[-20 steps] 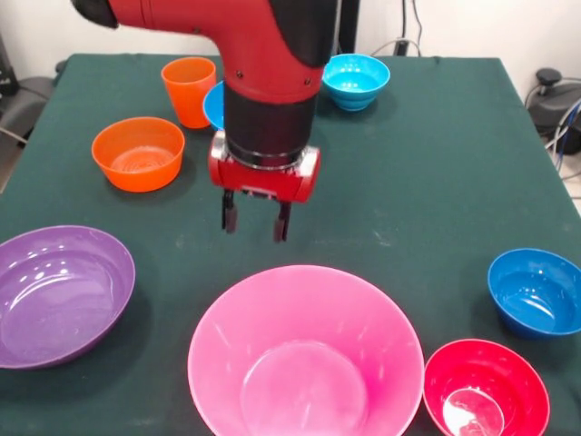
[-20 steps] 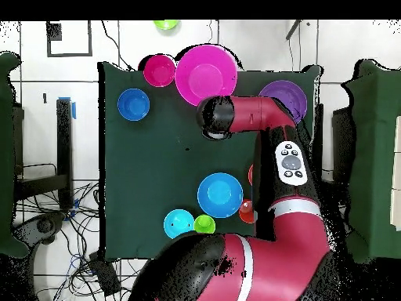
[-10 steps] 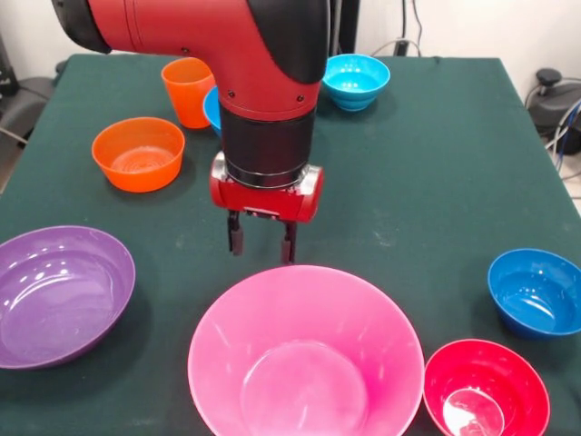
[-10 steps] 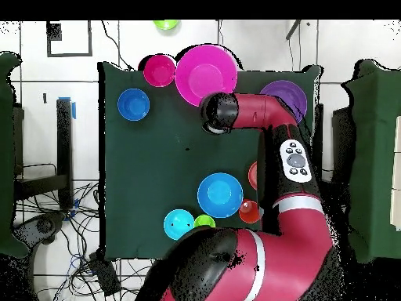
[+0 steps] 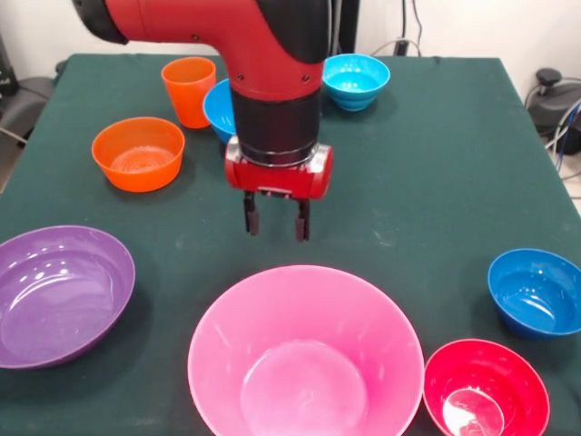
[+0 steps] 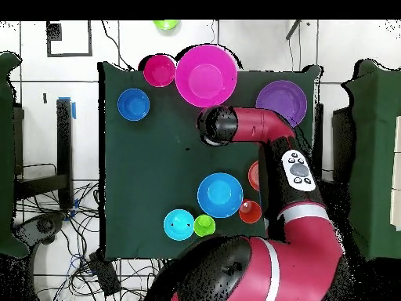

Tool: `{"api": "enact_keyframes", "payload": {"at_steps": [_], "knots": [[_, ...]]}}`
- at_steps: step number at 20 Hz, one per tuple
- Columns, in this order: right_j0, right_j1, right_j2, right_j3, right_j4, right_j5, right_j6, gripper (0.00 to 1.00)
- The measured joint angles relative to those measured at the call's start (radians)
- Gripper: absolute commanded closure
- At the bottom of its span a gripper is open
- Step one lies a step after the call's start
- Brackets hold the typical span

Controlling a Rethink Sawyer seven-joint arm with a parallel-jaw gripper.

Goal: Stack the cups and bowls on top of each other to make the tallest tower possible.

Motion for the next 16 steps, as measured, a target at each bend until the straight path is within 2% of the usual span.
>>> {"api": "enact_keyframes", "payload": {"at_steps": [5,9,16], "knots": [[0.008,-0.048,0.0,0.079,-0.001,-0.011,0.0,0.0],[0.016,-0.115,0.0,0.134,0.006,0.019,0.0,0.0],[0.037,-0.245,0.0,0.152,0.032,0.247,0.0,0.0]]}}
